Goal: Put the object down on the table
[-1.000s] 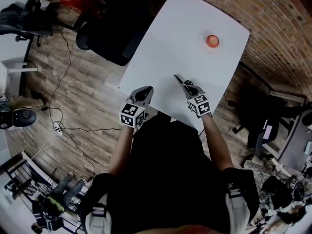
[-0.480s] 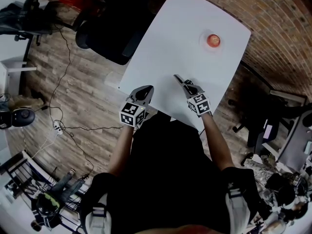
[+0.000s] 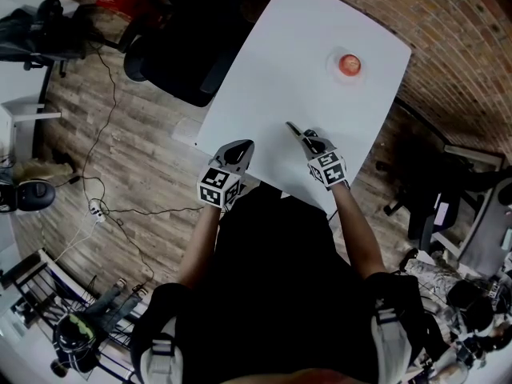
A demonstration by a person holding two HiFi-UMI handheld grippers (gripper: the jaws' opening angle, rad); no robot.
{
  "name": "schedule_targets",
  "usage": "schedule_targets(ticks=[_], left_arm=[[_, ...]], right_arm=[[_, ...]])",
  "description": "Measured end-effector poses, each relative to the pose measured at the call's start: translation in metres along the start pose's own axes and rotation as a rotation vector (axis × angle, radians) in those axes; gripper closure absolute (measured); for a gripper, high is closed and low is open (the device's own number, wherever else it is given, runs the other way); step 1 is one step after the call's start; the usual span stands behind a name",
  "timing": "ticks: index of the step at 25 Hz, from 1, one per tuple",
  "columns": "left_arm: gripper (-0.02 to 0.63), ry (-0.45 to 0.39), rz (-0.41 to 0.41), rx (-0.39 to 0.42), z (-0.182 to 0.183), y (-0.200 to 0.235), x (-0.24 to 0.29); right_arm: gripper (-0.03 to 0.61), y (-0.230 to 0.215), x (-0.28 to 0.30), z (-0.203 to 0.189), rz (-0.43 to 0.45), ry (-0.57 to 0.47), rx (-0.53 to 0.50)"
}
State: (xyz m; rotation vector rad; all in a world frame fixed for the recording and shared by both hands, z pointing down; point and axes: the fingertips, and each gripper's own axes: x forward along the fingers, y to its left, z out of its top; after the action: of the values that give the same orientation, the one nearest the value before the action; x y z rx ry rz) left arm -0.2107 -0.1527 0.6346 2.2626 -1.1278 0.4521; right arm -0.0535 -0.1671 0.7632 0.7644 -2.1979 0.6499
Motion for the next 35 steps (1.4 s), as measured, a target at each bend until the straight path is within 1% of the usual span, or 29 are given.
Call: schedule_targets(ticks=[16,25,29,35], left_arm=[[0.592,0.0,-0.006,0.009,0.0,0.005,-0.002],[0.592,0.007,-0.005,0.01,-0.002,0.007,0.0],[0.592,0.008,-0.007,0.008,-0.001,0.008,0.002],[0.592,0.014,-0.008,0.01,-0.003,0.007,0.0]], right_arm=[[0.54,-0.009,0.006,-0.001,-0.029,0.003,0.04],[0.535,-0.015,0.01,0.001,-0.021,-0.005,0.075],[0.535,-0.017,0.013,0.0,-0.001,-0.017,0.128],[0.526,-0.018,0.014,-0.005,0.031,-0.062,0.267]])
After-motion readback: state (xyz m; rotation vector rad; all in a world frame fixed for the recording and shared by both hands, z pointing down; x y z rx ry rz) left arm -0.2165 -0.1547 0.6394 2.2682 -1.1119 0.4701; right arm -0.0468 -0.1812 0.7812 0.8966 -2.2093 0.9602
